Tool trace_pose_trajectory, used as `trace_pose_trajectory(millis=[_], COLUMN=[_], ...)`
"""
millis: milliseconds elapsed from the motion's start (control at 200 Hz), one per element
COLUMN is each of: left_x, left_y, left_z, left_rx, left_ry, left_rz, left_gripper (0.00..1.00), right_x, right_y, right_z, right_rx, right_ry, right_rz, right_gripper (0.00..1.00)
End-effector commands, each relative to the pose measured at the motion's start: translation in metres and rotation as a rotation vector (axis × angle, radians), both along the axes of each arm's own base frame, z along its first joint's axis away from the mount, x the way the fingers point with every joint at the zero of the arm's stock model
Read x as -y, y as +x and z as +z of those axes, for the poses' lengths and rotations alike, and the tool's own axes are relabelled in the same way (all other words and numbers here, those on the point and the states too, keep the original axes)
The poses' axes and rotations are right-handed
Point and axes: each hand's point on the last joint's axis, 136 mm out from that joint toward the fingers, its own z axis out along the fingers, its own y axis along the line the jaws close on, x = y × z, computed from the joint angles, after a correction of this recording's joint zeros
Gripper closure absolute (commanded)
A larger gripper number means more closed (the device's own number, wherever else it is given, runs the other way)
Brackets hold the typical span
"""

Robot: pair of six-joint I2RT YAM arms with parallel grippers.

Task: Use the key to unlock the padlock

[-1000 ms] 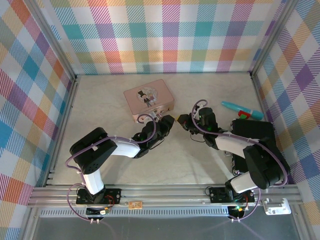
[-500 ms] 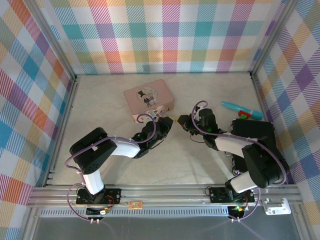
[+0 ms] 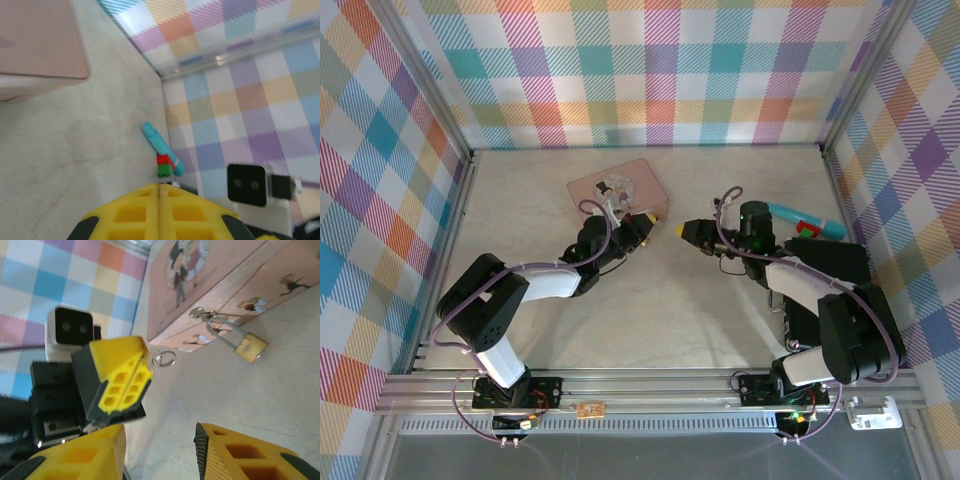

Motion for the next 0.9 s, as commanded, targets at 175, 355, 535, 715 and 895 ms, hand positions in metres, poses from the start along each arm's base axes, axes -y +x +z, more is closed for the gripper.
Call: trace_pose_trajectory(millis=[175, 355, 535, 715, 895], left_x=[0.024, 0.026, 0.029, 0.023, 0.022], left_y=[-0.029, -0.036, -0.043, -0.046, -0.052], left_z=[0.042, 0.046, 0.050, 0.046, 0.052], left_rx=[0.190, 0.218, 0.226, 0.219, 0.232], left_ry=[0.037, 0.042, 0.039, 0.112, 0.132], left_rz=[-0.320, -0.364, -0.407, -0.400, -0.421], left_gripper=[1.00, 1.00, 1.00, 1.00, 1.00], right_x=[-0.017, -0.016, -0.012, -0.002, -0.008], right_y=[-0.019, -0.021, -0.017, -0.011, -0.012], right_z=[0.035, 0.037, 0.024, 0.018, 0.018], right_rx=[0.142, 0.167, 0.152, 0.160, 0.158], right_ry=[0.081, 0.077, 0.026, -0.048, -0.020], right_rz=[0.208, 0.208, 0.177, 0.097, 0.125], right_gripper=[0.57, 0.58, 0.56, 0.49, 0.54])
